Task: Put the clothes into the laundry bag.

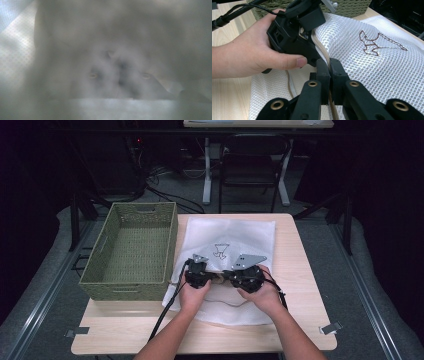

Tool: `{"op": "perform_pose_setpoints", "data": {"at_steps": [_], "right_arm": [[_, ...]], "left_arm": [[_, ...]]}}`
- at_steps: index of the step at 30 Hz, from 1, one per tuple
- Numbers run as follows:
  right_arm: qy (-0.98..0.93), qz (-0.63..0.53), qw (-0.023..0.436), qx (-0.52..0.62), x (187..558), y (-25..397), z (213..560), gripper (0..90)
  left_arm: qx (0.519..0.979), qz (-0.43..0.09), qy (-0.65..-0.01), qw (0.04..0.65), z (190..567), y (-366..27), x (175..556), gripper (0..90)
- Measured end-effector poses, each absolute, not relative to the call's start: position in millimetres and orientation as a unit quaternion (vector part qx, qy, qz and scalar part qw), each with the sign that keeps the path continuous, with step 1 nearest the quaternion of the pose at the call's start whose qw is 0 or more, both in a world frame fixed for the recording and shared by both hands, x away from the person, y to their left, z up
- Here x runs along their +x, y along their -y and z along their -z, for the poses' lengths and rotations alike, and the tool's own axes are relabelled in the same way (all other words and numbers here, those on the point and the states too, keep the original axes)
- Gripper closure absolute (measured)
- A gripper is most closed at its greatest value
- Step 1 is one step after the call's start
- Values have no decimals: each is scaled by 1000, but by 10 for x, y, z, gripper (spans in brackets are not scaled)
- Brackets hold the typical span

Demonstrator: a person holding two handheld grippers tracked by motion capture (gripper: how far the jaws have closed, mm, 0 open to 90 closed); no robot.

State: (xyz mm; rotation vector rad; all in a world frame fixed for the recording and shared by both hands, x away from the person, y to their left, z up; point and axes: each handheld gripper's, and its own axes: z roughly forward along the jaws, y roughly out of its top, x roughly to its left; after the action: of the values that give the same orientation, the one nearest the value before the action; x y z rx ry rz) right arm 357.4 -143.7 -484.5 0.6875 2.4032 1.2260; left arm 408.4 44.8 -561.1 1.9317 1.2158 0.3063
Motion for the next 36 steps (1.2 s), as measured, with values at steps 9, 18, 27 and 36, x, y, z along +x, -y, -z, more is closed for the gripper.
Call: {"op": "perform_pose_setpoints", "data": {"at_steps": [9, 18, 27, 36], "right_arm": [[-849, -432, 179, 245, 3580, 1456, 4853, 872], [-849, -432, 178, 246, 3585, 1461, 4858, 871], [-848, -433, 178, 247, 3587, 1473, 4857, 871], [-847, -434, 179, 249, 3583, 1488, 4852, 871]], "left_arm": [[776, -121, -465, 409, 5620, -477, 3979, 670], [785, -121, -451, 407, 5561, -520, 3909, 628], [800, -119, -435, 394, 5481, -553, 3829, 606], [809, -124, -412, 401, 5343, -588, 3698, 584]]}}
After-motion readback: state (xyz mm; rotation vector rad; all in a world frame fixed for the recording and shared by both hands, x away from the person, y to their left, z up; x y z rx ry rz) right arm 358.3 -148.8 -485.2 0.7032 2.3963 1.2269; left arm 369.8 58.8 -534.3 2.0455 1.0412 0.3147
